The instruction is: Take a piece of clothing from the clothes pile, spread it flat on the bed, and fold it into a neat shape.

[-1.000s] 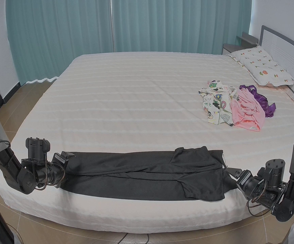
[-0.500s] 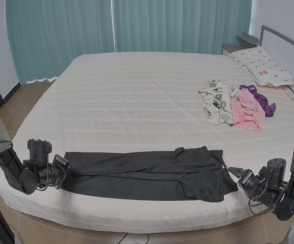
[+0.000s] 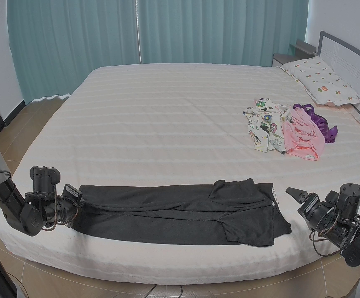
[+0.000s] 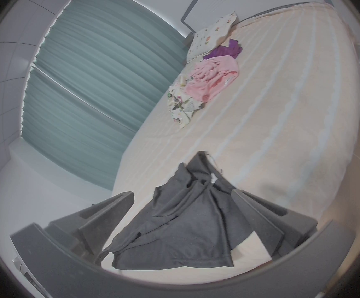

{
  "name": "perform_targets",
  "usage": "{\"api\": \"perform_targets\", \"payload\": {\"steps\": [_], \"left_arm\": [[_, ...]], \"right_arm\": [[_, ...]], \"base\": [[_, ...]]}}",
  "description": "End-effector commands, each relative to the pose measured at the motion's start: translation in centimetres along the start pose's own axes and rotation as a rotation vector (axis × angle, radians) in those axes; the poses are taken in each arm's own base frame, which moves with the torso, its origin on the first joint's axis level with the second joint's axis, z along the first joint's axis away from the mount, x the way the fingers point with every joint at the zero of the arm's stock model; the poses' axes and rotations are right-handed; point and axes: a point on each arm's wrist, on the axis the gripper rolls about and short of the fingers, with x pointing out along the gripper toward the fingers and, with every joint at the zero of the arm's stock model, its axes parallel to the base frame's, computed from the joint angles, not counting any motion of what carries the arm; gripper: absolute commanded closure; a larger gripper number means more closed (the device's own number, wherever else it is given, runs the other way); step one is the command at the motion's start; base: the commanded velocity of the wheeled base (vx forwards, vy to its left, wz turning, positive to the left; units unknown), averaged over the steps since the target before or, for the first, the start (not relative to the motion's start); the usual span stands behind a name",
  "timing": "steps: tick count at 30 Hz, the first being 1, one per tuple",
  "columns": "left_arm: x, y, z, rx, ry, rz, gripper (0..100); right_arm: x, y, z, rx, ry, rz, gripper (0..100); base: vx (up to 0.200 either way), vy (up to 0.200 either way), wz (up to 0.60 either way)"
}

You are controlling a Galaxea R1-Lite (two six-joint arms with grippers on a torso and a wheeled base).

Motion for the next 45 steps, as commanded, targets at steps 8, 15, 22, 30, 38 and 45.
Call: {"api": "perform_targets", "payload": {"steps": [8, 15, 22, 30, 38, 45], "left_arm": [[-0.2, -0.4, 0.1, -0.03, -0.006, -0.02, 100], [-0.2, -0.4, 0.1, -0.03, -0.007, -0.021, 100], [-0.2, -0.4, 0.2, -0.031, -0.008, -0.021, 100], [-0.3, -0.4, 0.4, -0.034, -0.014, -0.023, 100], [-0.2, -0.3, 0.4, -0.035, -0.013, -0.022, 100], [-0.1, -0.2, 0.5, -0.038, -0.014, -0.018, 100]], "right_arm": [[5.0, 2.2, -1.4, -0.021, 0.081, 0.123, 0], [8.1, 3.7, -1.0, -0.024, 0.211, 0.1, 0], [9.8, 4.7, -0.7, -0.016, 0.24, 0.09, 0], [11.2, 3.3, -2.3, -0.018, 0.301, 0.04, 0], [12.7, 3.4, -2.3, -0.017, 0.277, 0.042, 0], [13.5, 3.1, -2.7, -0.02, 0.278, 0.009, 0]], "base": [[0.0, 0.0, 0.0], [0.0, 0.0, 0.0], [0.0, 0.0, 0.0], [0.0, 0.0, 0.0], [0.0, 0.0, 0.0], [0.0, 0.0, 0.0]]}}
